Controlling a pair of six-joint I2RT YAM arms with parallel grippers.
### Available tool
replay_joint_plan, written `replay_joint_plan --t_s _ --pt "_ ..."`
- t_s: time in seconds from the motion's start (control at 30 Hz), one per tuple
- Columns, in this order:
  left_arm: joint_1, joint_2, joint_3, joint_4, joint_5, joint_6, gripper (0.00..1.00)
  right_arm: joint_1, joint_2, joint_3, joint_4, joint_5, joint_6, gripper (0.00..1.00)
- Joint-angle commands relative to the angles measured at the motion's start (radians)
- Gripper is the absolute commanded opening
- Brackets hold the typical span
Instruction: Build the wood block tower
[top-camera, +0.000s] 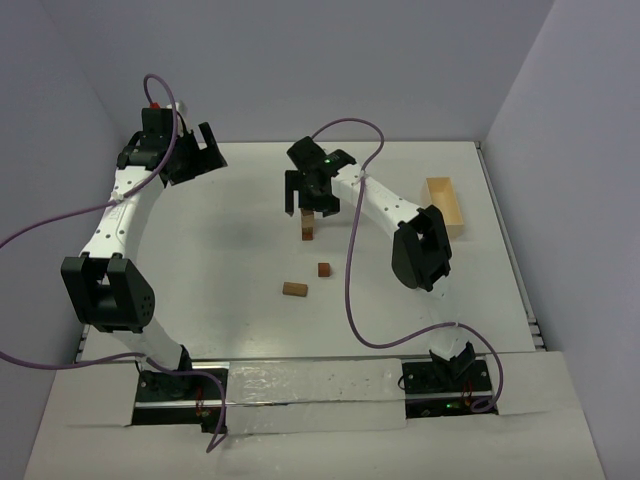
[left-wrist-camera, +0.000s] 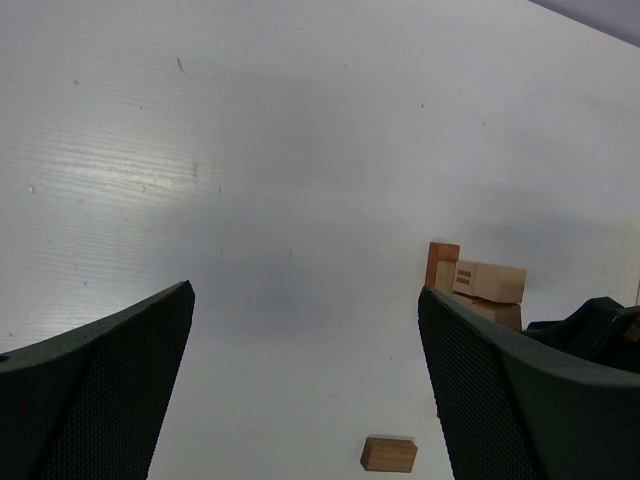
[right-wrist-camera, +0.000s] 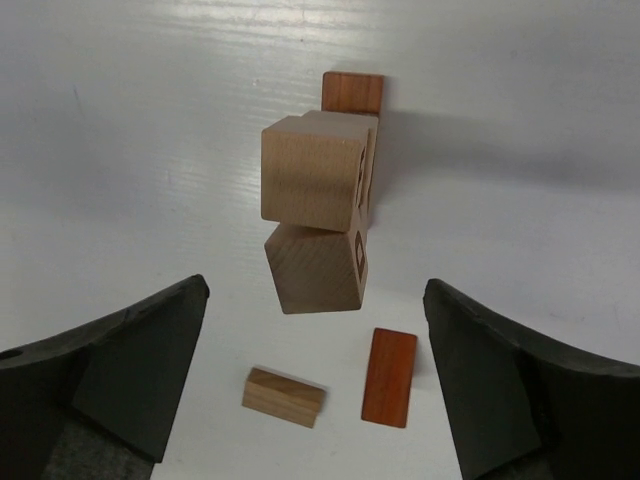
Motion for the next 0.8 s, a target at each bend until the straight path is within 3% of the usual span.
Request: replay_joint_plan --t_s 0.0,0.47,0.77 --pt "0.009 0.006 0.038 0.011 0.022 -0.006 0.99 -0.003 -0.004 0.047 0.007 -0.021 -0.004 0.99" --pt "0.009 -0.019 0.018 0.026 0.047 0.025 0.99 0.012 -0.046 0.010 0.022 -0.025 -0.031 1.00" --pt "0.009 -0.141 -0.111 0.137 0.340 0.101 0.99 0.026 -0.293 -0.235 0.131 -0.090 -0.155 1.00"
